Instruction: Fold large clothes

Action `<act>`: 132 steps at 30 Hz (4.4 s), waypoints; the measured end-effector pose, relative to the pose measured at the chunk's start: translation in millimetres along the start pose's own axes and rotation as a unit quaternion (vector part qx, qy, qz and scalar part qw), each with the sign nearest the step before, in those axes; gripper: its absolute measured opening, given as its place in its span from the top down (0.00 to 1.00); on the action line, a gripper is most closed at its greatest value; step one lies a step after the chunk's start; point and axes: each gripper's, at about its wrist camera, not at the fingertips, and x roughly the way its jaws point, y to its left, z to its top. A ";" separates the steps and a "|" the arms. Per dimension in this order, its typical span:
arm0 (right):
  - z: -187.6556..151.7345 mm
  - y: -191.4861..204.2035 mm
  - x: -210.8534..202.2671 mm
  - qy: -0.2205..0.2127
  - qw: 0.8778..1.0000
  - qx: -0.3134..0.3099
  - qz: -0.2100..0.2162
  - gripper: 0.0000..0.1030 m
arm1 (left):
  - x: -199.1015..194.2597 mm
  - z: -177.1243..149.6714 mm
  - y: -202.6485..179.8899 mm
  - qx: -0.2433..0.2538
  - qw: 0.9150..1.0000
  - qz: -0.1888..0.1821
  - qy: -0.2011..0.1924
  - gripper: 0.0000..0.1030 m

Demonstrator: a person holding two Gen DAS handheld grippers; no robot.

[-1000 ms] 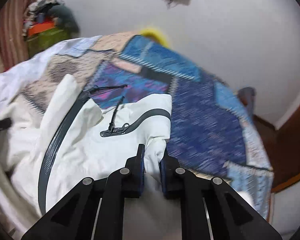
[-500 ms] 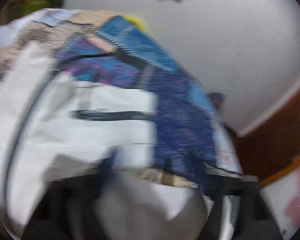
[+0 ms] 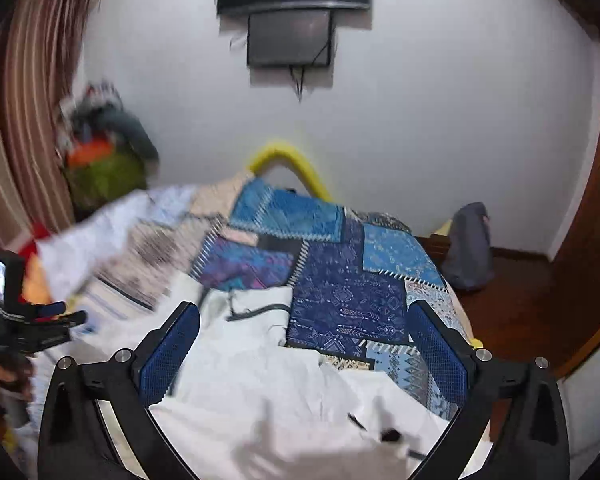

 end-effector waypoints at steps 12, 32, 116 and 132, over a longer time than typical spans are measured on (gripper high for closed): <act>-86.4 -136.6 -94.2 0.073 0.994 0.084 -0.021 0.00 | -78.7 -45.6 -123.8 0.189 0.980 -0.058 -0.028 0.09; -330.6 -323.7 -40.6 0.203 0.851 0.483 -0.023 0.08 | 49.5 -125.3 -226.5 0.139 0.978 -0.122 0.100 0.04; -322.2 -337.0 5.3 0.225 0.836 0.500 0.012 0.25 | 53.0 -110.0 -254.7 0.116 0.979 -0.125 0.107 0.01; -175.6 -289.1 -19.8 0.112 0.928 0.356 -0.018 0.92 | 22.8 -98.6 -212.5 0.071 0.984 -0.135 0.093 0.06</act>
